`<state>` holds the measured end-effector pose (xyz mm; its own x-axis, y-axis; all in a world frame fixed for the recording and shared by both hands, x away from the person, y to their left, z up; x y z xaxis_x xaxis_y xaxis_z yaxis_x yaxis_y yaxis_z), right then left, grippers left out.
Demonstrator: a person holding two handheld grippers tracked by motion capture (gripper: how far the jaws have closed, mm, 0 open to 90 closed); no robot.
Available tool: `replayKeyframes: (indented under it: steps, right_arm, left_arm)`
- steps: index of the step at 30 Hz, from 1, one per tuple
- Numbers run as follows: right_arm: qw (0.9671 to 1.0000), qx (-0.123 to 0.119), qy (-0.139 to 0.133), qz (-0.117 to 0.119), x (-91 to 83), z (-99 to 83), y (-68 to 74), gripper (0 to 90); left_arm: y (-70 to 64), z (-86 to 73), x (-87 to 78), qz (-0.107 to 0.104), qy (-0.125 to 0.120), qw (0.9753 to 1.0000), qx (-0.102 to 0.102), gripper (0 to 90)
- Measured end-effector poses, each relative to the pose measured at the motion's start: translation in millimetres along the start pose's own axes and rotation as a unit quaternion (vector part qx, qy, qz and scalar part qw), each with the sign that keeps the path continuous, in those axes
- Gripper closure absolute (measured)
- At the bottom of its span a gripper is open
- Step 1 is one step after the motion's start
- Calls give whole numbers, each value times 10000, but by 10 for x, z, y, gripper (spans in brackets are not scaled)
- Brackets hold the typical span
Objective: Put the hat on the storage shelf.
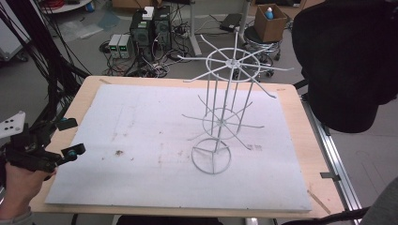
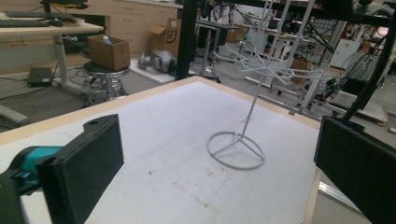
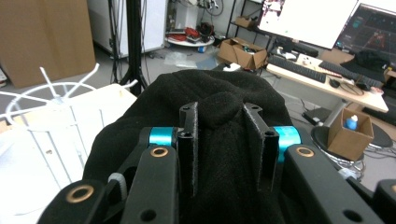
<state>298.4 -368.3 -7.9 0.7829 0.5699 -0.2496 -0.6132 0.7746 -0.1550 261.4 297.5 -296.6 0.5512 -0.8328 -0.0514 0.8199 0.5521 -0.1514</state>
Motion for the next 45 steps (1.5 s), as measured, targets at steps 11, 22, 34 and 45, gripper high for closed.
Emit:
replayKeyframes:
  steps: [11,22,34,45]
  right_arm:
    - [9982,-17,-346,483,-194,95,168,698]
    - [9940,-200,-424,992,-170,96,384,698]
    - [9893,-303,-375,1376,-121,57,526,698]
    - [9852,-397,-358,1629,-114,-36,645,698]
  left_arm:
    - [3,3,6,-13,-12,10000,-9,17]
    - [-19,-6,47,-54,27,10000,8,17]
    - [-23,1,50,-74,15,10000,23,17]
    - [-46,-6,81,-112,55,9999,40,17]
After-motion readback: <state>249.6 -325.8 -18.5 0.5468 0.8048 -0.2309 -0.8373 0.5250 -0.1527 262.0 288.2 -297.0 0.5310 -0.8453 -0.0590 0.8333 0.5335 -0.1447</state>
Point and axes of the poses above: each handheld gripper's, and its own axes: x roughly forward along the jaws, z roughly out of its top, y roughly to its left, the point moved 4 cm from there along x, roughly forward along the jaws, and after that the axes turned 4 degrees about -y, right-handed, at the moved point
